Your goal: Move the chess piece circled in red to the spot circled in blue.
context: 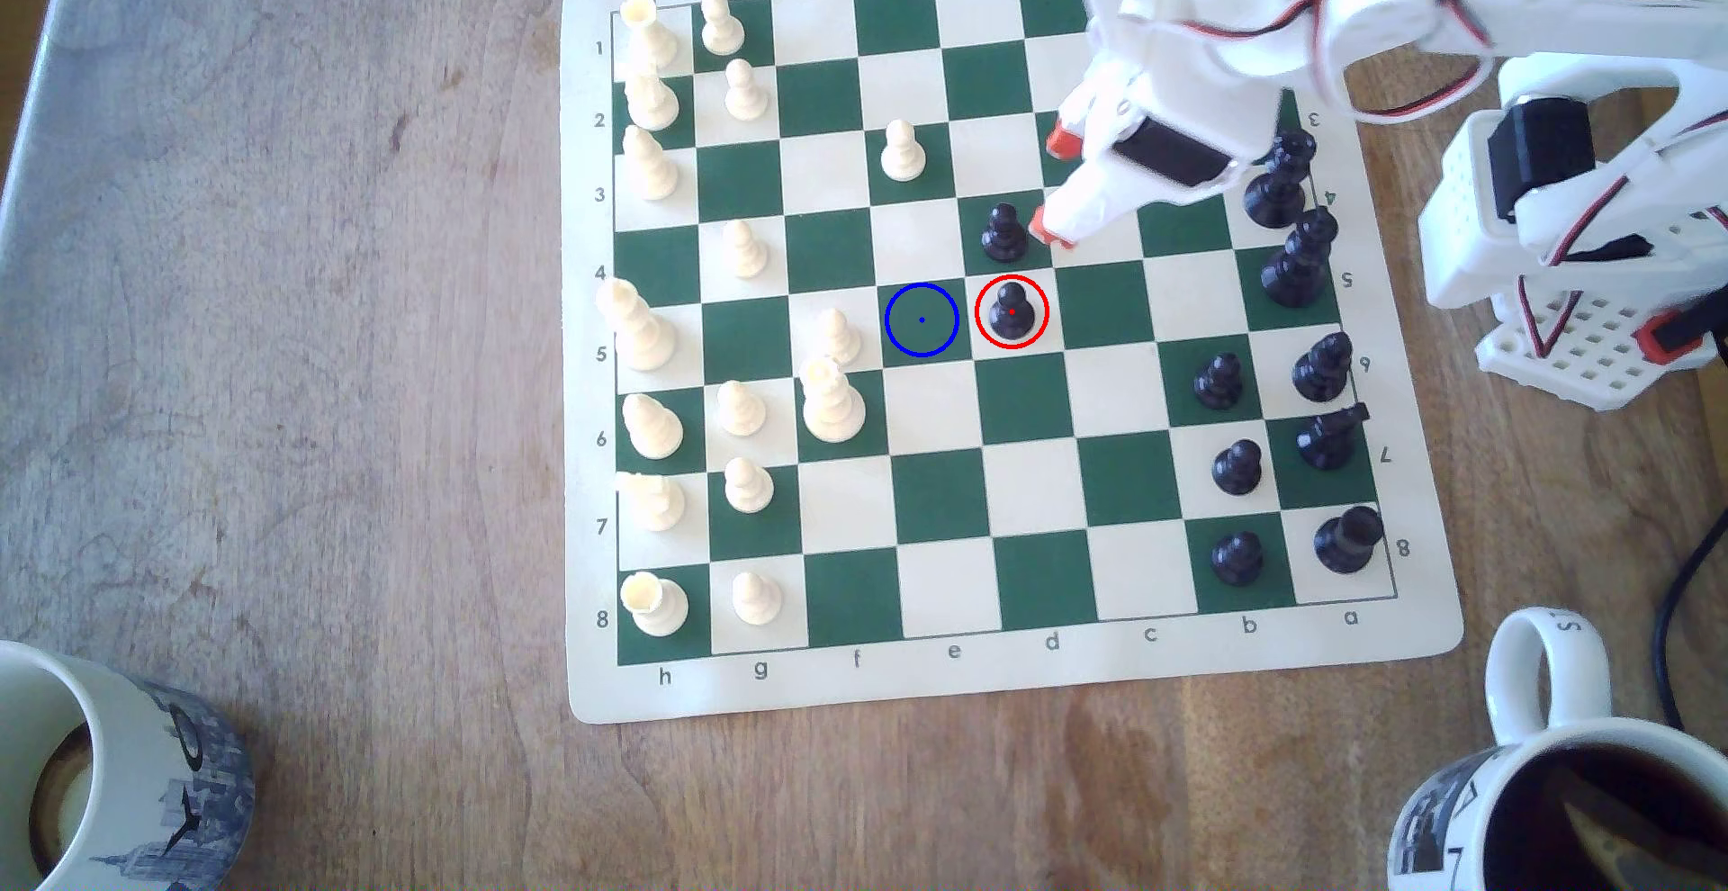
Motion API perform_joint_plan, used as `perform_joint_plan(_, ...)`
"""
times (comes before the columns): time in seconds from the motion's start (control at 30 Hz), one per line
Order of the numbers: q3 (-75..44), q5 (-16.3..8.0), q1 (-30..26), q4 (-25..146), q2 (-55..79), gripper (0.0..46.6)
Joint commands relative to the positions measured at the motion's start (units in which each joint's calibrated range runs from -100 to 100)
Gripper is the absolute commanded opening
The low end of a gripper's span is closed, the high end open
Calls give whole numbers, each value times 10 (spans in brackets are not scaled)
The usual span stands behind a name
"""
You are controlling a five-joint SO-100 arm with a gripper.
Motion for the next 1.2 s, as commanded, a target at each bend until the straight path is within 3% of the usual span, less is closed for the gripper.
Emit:
perform_joint_plan(0.0,-51,9,-12,5,41,173)
perform_joint_plan(0.4,-53,33,-10,-84,163,189)
perform_joint_plan(1.17,-24,36,-20,-161,257,170)
